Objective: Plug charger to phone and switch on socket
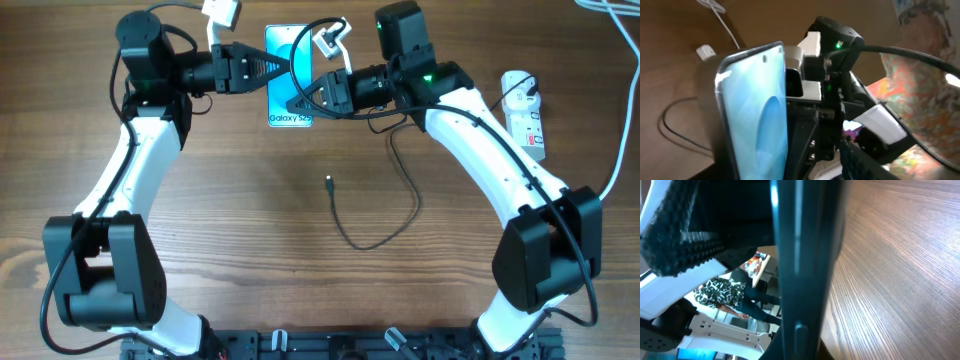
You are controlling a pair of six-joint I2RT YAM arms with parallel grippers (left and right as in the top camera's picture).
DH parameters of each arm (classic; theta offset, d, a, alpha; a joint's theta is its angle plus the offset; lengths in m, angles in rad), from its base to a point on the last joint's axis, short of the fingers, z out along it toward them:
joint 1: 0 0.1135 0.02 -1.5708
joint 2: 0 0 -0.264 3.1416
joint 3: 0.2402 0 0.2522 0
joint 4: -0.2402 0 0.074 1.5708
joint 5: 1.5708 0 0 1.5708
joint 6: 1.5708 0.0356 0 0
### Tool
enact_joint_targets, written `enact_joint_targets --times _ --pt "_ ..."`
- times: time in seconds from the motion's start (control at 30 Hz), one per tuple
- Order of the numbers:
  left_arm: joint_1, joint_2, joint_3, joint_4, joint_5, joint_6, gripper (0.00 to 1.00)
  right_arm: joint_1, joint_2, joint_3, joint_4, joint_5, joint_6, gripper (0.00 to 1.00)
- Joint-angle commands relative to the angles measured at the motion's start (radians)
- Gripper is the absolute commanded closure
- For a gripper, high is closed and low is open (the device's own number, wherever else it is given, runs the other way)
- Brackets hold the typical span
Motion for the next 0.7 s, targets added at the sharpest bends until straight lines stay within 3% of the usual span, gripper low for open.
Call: enact_joint_targets --times 0.0,0.17,0.3,0.6,0.63,0.67 --pt "-0.023 -0.021 0.02 0.014 0.06 -0.086 0.54 0.012 -0.018 0.0 0.016 -0.013 -0.024 0.96" --pt "-0.05 -0.021 0.02 0.014 0.06 -0.086 0.61 0.012 -0.018 0.0 0.045 -0.013 -0.021 0.96" --pt "-0.055 -0.021 0.02 0.014 0.06 -0.086 0.76 0.012 -0.018 0.0 0.043 -0.014 -0.021 0.96" --pt "-0.042 -0.021 0.02 0.014 0.059 -0.085 0.93 0.012 -0.018 0.0 0.016 -0.014 -0.022 0.96" --pt "-0.04 -0.021 0.02 0.014 0.059 -0.085 0.96 0.012 -0.018 0.0 0.008 -0.014 -0.024 0.85" --pt "-0.029 -0.02 0.02 0.014 0.056 -0.084 0.96 0.012 -0.018 0.0 0.0 -0.013 -0.024 0.59"
